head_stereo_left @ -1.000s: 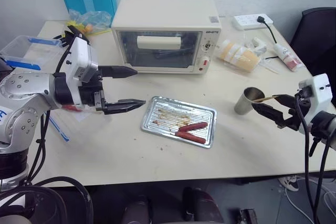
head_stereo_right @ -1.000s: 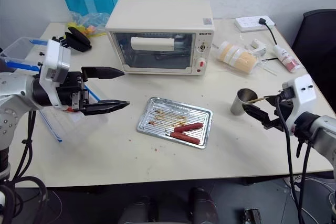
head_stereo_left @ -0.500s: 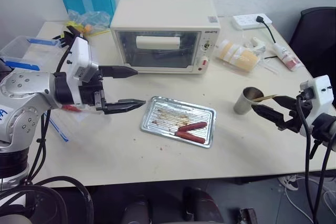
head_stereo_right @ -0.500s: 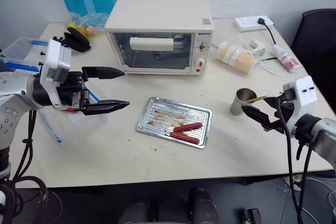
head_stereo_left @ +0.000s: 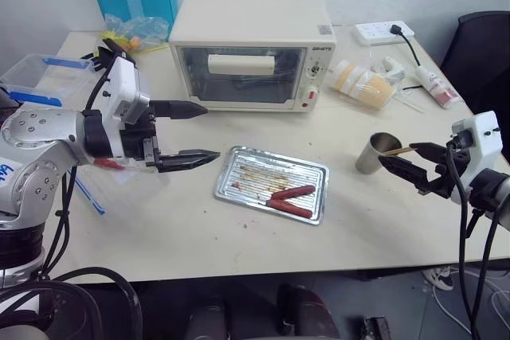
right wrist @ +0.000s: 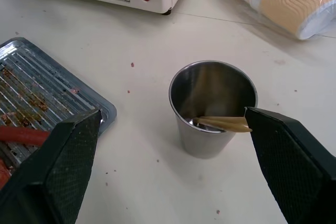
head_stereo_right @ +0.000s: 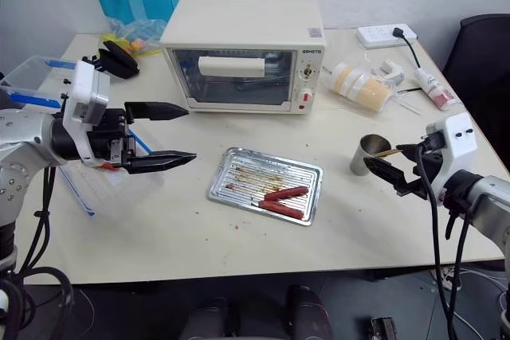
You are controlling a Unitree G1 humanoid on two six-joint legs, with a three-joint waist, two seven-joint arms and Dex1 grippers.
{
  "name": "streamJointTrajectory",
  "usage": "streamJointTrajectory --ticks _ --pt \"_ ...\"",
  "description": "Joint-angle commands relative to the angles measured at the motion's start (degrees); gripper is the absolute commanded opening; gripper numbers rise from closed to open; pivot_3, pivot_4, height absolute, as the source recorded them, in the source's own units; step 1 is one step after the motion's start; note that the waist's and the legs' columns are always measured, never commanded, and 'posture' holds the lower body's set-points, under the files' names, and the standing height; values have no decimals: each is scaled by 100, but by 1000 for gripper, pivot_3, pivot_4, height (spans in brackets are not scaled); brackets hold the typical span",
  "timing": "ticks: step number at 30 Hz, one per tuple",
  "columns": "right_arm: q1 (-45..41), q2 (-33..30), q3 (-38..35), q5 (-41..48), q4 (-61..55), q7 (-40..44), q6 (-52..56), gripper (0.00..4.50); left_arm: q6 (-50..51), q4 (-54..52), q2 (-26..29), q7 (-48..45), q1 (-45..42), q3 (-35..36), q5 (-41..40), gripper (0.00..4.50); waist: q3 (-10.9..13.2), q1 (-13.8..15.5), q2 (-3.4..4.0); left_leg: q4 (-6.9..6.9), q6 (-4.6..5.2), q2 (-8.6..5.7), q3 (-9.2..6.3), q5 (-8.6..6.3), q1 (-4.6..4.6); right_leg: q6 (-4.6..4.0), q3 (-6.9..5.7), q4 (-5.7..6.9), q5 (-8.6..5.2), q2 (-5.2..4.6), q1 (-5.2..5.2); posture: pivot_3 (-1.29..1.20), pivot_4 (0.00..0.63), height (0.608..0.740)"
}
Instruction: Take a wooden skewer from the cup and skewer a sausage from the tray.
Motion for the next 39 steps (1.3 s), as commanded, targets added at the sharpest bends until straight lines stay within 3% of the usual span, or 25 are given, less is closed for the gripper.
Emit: streamJointTrajectory --ticks 1,4,11,16,19,21,34,39 --pt "-137 104 39 -56 18 -66 -201 4306 -88 -73 60 -8 -168 133 14 4499 0 -8 0 0 0 0 0 0 0 0 0 0 0 0 0 0 150 740" --pt "-190 166 93 -107 36 -95 -236 3577 -76 -61 69 -23 -208 123 10 4500 0 -9 0 0 0 0 0 0 2 0 1 2 0 0 0 0 150 740" --pt "-187 217 217 -271 70 -94 -353 1294 -53 -47 91 -59 -247 133 13 4500 0 -5 0 0 0 0 2 0 0 0 0 1 0 0 0 0 150 740" --pt "-281 253 301 -356 173 -96 -439 1294 -47 -38 94 -73 -286 125 25 4500 0 -15 0 0 0 0 10 0 3 0 1 2 0 0 0 0 150 740" --pt "-357 258 375 -402 242 -91 -482 694 -52 -26 90 -86 -318 118 35 4500 0 -12 0 0 0 1 11 0 3 0 1 3 0 0 0 0 150 740" --pt "-397 254 427 -452 255 -90 -513 54 -57 -17 88 -92 -328 117 43 4500 0 -9 0 1 0 0 12 0 2 0 1 3 0 0 0 0 150 740" --pt "-966 -25 418 -371 396 37 -390 18 -141 -2 -40 -77 -307 42 135 4500 0 -12 0 0 0 1 27 0 1 0 1 2 0 0 -1 0 150 740" --pt "-1243 -649 455 -375 433 415 -212 18 -262 94 -147 -101 -340 -60 235 4500 0 -8 0 0 0 1 27 0 -1 0 0 0 0 -1 -2 0 150 740"
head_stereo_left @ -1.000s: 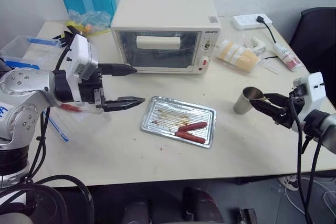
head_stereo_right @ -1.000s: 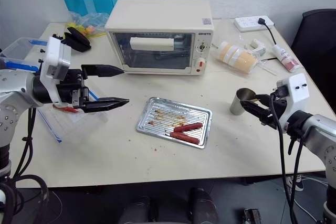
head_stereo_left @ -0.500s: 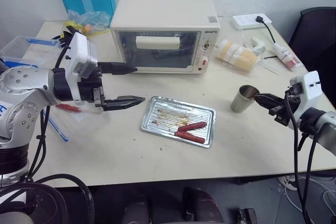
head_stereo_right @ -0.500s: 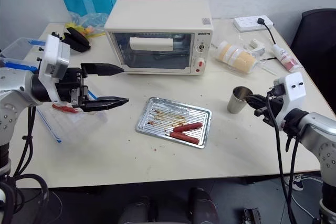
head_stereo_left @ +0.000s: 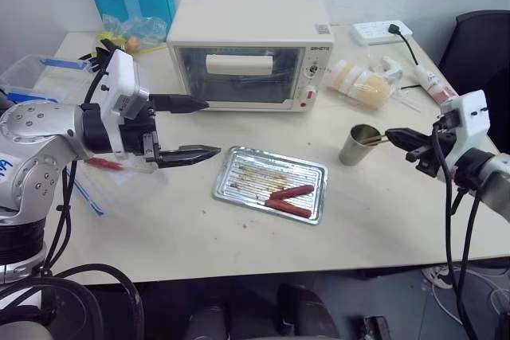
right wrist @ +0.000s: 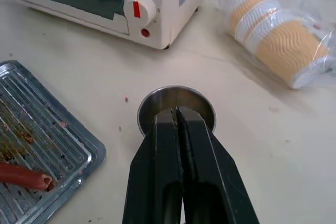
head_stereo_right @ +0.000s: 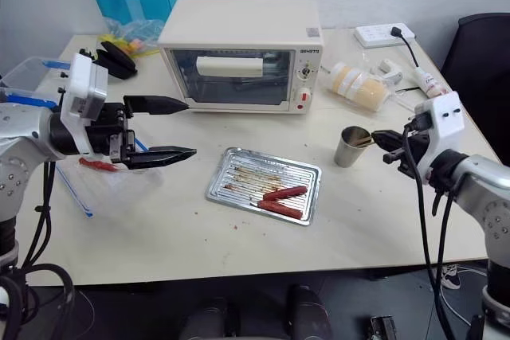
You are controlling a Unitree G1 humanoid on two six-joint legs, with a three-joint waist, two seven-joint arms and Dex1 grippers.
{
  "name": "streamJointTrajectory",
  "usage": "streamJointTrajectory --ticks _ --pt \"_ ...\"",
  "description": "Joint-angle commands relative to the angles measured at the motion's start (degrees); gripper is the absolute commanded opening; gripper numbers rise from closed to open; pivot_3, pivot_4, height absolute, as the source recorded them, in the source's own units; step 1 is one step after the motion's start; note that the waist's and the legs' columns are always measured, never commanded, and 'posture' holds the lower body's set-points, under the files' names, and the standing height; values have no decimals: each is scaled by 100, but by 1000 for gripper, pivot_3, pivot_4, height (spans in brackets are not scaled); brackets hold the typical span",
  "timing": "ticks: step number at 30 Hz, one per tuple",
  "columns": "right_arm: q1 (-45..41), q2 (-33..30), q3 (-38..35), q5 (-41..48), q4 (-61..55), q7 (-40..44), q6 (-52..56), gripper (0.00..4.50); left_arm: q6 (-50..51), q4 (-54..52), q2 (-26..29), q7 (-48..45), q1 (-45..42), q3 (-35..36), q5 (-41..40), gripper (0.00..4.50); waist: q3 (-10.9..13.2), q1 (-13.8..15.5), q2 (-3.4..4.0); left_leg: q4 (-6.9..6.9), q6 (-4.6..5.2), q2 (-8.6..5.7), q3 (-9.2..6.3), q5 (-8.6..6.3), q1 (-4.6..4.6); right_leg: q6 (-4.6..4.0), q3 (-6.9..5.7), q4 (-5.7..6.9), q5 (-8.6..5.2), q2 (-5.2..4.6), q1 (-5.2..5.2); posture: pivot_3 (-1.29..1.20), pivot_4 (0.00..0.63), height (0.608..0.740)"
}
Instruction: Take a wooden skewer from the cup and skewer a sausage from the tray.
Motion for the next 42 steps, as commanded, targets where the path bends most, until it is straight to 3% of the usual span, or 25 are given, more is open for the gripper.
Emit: streamJointTrajectory --ticks 1,6,9,13,17,21,30,42 --pt "-216 -548 -206 123 -12 357 172 18 -215 48 -60 -24 -145 -13 111 4500 0 5 0 0 0 -1 1 0 1 0 1 0 0 0 0 0 150 740" --pt "-773 -1280 -574 777 359 883 879 18 -343 146 -278 -4 -167 -96 183 4500 1 7 1 0 2 0 2 0 0 0 0 -2 0 0 0 0 150 740" --pt "-1661 -1523 -629 1494 873 1137 1460 18 -443 144 -540 74 -162 -186 208 4500 1 4 1 0 2 1 2 0 0 0 1 -2 0 -1 -1 0 150 740" --pt "-3101 -1360 -433 2424 1788 1203 2406 18 -568 90 -838 181 -154 -201 216 4500 1 -21 1 1 3 8 4 1 2 0 6 0 2 3 -3 0 150 740" --pt "-3738 -970 -317 3163 2388 1189 3303 18 -690 86 -1000 287 -215 -145 219 4500 1 -9 1 0 2 16 8 0 -1 -2 3 -3 1 7 -4 0 150 740" --pt "-3788 -361 -145 3927 2594 1093 3574 18 -517 -33 -987 299 -258 -5 -40 4500 1 -5 1 3 3 14 13 0 -3 -1 4 3 4 3 -4 0 150 740" --pt "-3463 1069 -150 4874 2825 -291 2966 18 -183 -713 -1140 702 -109 -21 -342 4500 1 14 1 6 2 15 14 0 -6 -1 2 29 5 3 -7 0 150 740" --pt "-3060 1152 197 6189 2671 -1498 2112 18 -244 -864 -1497 1232 -135 -66 -355 4500 1 -6 1 8 2 14 15 1 -4 1 4 29 5 5 -6 0 150 740"
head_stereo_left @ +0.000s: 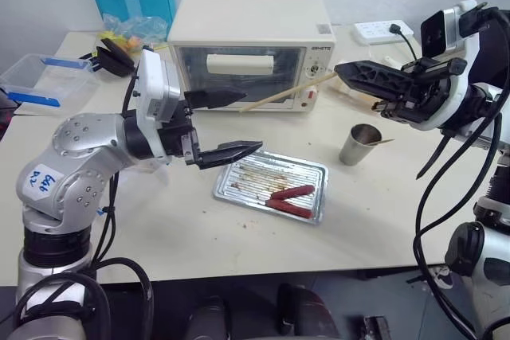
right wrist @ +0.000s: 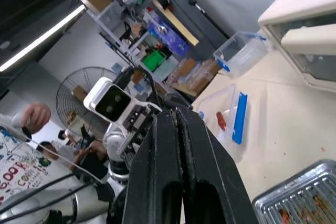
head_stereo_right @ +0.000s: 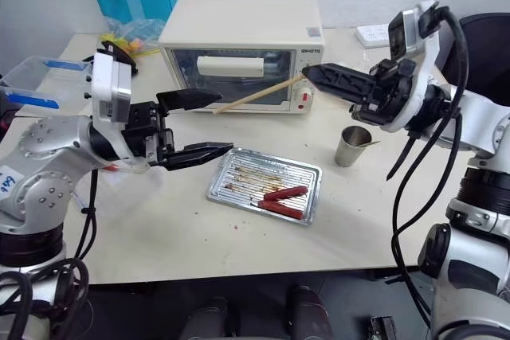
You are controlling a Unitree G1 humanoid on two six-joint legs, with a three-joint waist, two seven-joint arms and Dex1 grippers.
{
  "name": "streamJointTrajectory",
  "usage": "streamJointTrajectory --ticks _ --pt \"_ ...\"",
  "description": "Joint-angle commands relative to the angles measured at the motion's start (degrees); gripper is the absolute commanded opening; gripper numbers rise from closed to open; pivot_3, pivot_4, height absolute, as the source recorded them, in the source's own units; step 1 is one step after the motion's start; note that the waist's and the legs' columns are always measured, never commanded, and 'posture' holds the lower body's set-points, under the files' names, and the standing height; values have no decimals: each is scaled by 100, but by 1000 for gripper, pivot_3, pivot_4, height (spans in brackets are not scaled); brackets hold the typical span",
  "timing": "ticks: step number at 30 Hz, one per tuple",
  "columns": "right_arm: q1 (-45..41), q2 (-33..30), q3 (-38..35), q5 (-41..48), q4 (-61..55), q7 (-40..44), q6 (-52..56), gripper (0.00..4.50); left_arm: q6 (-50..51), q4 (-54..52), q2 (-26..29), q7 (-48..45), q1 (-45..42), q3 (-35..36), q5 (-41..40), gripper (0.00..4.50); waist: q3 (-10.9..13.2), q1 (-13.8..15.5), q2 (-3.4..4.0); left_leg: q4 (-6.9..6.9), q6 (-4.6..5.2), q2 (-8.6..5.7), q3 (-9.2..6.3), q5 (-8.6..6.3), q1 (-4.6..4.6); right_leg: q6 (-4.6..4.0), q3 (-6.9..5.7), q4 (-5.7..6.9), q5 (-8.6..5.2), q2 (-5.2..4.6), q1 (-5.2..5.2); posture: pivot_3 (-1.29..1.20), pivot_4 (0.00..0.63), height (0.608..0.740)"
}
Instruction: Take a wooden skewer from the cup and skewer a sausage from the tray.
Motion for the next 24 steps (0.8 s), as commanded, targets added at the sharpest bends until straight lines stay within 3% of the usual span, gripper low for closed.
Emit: streamJointTrajectory --ticks 1,7,21,22,24 --pt "75 -93 85 522 -202 -232 -274 18 -193 -149 -93 106 -83 66 -8 4500 0 -6 0 0 0 0 0 0 0 0 0 0 0 0 0 0 150 740" --pt "223 -198 328 933 -320 -459 -551 18 -240 12 -267 184 -210 63 -31 4500 0 1 0 0 0 1 0 0 -1 0 -1 -2 0 0 0 0 150 740" --pt "319 -146 615 1324 -637 -640 -974 0 -292 88 -347 102 -251 -57 29 251 0 2 0 -1 1 2 0 0 -3 0 -2 -8 0 0 0 0 150 740" --pt "322 -142 626 1324 -647 -642 -978 0 -295 87 -346 102 -250 -61 39 24 0 2 0 -2 1 2 -1 0 -4 0 -2 -9 0 0 0 0 150 740" --pt "330 -138 644 1324 -666 -636 -987 0 -299 94 -341 143 -266 -78 91 24 0 0 0 -2 1 3 -1 -1 -5 0 -3 -10 0 0 0 0 150 740"
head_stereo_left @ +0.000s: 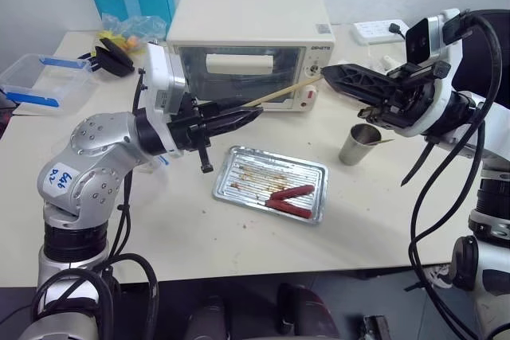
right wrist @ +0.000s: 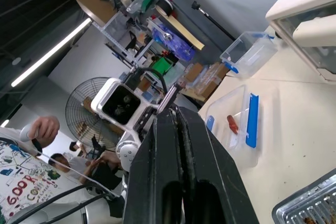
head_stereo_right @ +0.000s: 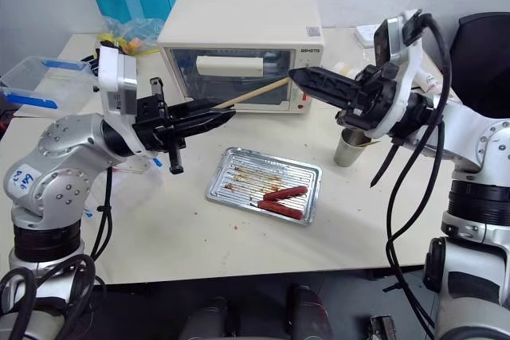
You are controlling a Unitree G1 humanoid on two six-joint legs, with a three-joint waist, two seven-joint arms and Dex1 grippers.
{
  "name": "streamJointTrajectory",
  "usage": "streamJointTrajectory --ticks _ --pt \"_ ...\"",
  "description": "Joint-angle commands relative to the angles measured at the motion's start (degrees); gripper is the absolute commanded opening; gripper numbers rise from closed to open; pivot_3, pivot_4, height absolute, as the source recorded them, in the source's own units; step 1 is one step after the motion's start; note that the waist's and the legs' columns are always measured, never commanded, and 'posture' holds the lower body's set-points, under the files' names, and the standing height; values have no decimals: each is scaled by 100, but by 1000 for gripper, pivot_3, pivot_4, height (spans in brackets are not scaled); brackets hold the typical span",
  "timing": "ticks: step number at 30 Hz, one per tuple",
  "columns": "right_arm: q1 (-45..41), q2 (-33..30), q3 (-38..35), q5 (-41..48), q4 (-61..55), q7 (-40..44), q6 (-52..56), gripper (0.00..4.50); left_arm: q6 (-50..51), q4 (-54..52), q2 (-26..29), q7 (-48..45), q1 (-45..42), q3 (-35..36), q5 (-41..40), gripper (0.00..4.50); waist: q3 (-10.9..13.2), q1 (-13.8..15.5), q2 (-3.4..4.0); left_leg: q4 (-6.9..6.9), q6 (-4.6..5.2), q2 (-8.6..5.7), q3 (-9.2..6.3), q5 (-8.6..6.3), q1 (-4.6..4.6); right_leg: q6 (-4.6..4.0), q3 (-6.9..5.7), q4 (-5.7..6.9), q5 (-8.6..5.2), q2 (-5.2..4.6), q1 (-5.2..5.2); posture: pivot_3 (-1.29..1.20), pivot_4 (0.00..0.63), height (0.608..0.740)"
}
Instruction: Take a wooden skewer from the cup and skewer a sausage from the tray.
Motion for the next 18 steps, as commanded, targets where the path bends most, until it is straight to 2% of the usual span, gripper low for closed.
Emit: streamJointTrajectory --ticks 1,6,9,11,14,15,18 --pt "-86 -40 -38 145 -236 81 -48 0 -121 -121 3 83 -147 37 54 24 0 -4 0 0 0 0 0 0 0 0 0 -1 0 0 0 0 150 740" --pt "-18 -96 38 145 -304 62 -112 0 -123 -153 2 107 -115 42 52 24 0 0 0 0 0 0 0 0 0 0 0 0 0 0 0 0 150 740" --pt "46 -201 102 145 -368 82 -77 645 -143 -176 88 105 -34 74 122 0 0 -2 0 -1 0 1 0 0 0 0 0 -1 0 0 0 0 150 740" --pt "80 -325 117 -125 -486 85 -102 1277 -137 -186 196 99 36 163 146 0 0 -3 0 -2 0 1 -1 0 0 0 0 -2 0 0 0 0 150 740" --pt "163 -724 179 -1195 -855 636 -55 2302 -54 -235 476 62 206 394 97 0 0 -3 0 -3 0 1 -1 0 -1 0 -1 -8 0 0 0 0 150 740" --pt "239 -972 293 -1773 -1087 1086 -113 2672 -12 -263 614 31 301 493 67 0 0 -2 0 -6 1 2 -1 -1 -1 0 -1 -25 0 0 -1 0 150 740" --pt "530 -1799 999 -3732 -1798 2737 -881 2672 66 -305 1069 -175 646 789 8 0 0 -3 0 -10 1 3 -4 -3 -5 0 -4 -36 0 1 -3 0 150 740"
